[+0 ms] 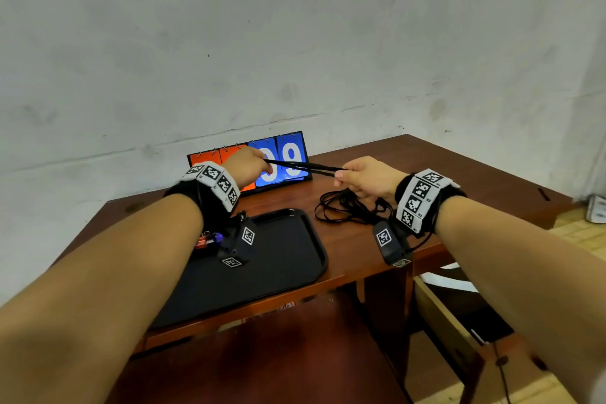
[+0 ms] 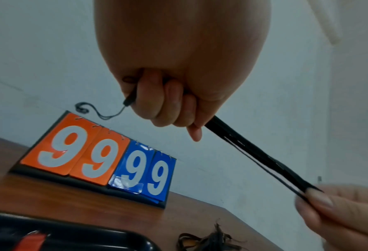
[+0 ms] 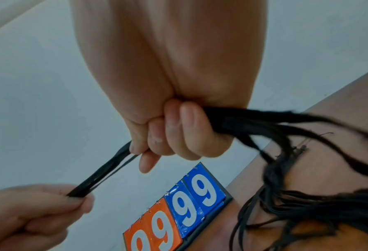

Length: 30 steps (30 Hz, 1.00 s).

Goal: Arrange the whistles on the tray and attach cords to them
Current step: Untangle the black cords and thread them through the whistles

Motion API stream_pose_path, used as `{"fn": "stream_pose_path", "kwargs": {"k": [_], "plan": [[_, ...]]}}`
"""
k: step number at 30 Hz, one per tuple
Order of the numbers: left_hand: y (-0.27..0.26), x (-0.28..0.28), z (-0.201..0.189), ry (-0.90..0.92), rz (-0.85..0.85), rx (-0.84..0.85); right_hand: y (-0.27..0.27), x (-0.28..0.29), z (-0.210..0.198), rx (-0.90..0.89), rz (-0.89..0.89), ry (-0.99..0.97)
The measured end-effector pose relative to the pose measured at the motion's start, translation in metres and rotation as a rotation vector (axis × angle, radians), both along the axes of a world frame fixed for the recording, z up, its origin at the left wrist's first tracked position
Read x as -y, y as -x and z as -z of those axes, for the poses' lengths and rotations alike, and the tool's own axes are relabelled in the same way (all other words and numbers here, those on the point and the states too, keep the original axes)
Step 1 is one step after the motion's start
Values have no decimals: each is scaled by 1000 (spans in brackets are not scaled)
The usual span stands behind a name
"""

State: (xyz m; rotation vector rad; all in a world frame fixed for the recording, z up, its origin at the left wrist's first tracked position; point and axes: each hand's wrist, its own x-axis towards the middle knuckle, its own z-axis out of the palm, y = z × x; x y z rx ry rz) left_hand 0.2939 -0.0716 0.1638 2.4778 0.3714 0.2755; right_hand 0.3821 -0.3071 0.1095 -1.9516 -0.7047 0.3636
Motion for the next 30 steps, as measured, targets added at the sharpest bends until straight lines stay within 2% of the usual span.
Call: {"fn": "stream_pose_path", "kwargs": {"k": [6, 9, 12, 14, 16, 20, 22, 25, 28, 30], "plan": [[10, -14, 3, 86, -22, -31, -7, 8, 8, -3, 46, 3], [15, -16, -2, 72, -3, -67, -6, 10, 13, 3, 41, 84], [20, -7, -13, 37, 63, -78, -1, 1, 9, 134, 12, 221], [22, 5, -21, -12, 126, -63, 9, -17, 2, 146, -39, 135], [24, 18, -28, -85, 178, -38, 19, -39, -8, 81, -101, 11], [30, 27, -34, -135, 207, -8, 40, -79, -20, 101, -176, -41], [36, 19, -35, -103, 173, 13, 49, -91, -19, 88, -170, -88], [49, -6, -32, -25, 73, 34, 63, -100, -14, -88, -159, -237], [66, -39, -26, 90, -21, 39, 64, -102, -10, -145, -168, -253], [81, -62, -21, 161, -64, 45, 63, -101, -11, -112, -202, -204]]}}
